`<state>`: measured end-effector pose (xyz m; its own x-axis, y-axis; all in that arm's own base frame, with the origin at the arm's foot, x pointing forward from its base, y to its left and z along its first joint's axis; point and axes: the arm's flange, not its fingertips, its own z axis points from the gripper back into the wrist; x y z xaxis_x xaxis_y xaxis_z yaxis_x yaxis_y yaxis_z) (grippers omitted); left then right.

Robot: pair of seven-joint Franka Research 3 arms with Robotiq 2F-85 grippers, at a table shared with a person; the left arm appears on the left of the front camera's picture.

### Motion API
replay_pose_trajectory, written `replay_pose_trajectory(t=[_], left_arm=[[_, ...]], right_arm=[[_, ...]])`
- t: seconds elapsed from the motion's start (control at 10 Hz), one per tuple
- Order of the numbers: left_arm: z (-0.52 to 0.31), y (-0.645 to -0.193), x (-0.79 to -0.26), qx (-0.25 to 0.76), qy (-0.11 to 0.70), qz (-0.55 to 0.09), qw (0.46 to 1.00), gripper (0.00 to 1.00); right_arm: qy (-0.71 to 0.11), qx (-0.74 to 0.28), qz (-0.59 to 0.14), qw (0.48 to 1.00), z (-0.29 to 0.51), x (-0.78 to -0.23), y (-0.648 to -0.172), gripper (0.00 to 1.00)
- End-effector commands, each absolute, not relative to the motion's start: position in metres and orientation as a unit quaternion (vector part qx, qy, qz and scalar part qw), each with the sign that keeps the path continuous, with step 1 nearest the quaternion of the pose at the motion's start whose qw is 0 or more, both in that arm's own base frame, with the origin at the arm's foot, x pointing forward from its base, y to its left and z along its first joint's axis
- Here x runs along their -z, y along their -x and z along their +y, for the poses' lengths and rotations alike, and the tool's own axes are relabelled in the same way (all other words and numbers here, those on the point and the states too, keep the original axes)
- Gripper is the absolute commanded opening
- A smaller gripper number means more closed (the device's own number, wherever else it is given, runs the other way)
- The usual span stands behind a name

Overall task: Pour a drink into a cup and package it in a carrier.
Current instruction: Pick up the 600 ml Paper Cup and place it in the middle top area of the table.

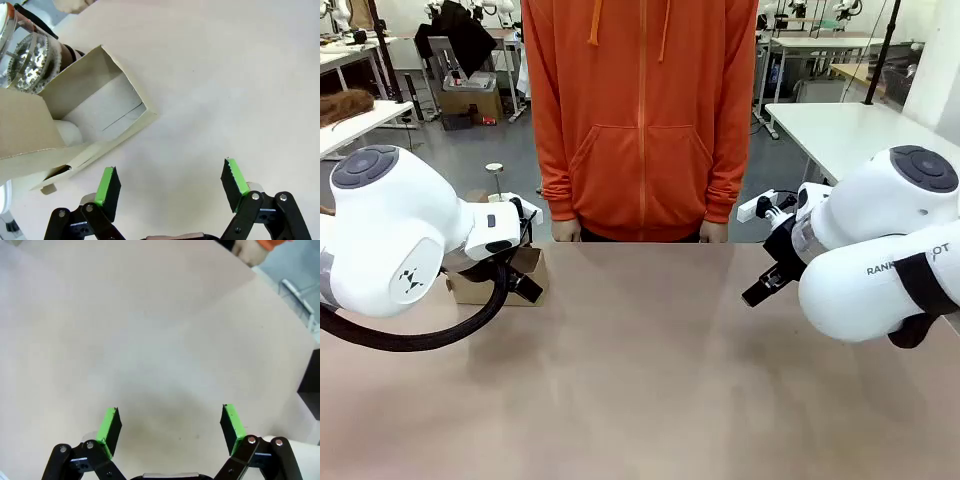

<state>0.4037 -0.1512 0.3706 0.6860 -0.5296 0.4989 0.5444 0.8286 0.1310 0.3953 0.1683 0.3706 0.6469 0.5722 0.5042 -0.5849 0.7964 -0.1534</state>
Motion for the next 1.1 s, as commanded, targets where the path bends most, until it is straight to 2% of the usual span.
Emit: replay_pose_trajectory(t=[0.0, 0.9, 1.0], left_arm=[[-0.151, -0.404, -0.371, 0.292, 0.014, -0.267, 0.918, 1.0], [-0.151, -0.404, -0.371, 0.292, 0.014, -0.267, 0.918, 1.0], [-0.151, -0.404, -0.371, 0.292, 0.014, -0.267, 0.918, 1.0]], right_arm=[[-0.012, -0.319, -0.274, 0.907, 0.168, -0.371, -0.395, 1.0], [-0.011, -0.319, -0.274, 0.907, 0.168, -0.371, -0.395, 1.0], [-0.023, -0.314, -0.276, 0.908, 0.162, -0.398, -0.413, 1.0]])
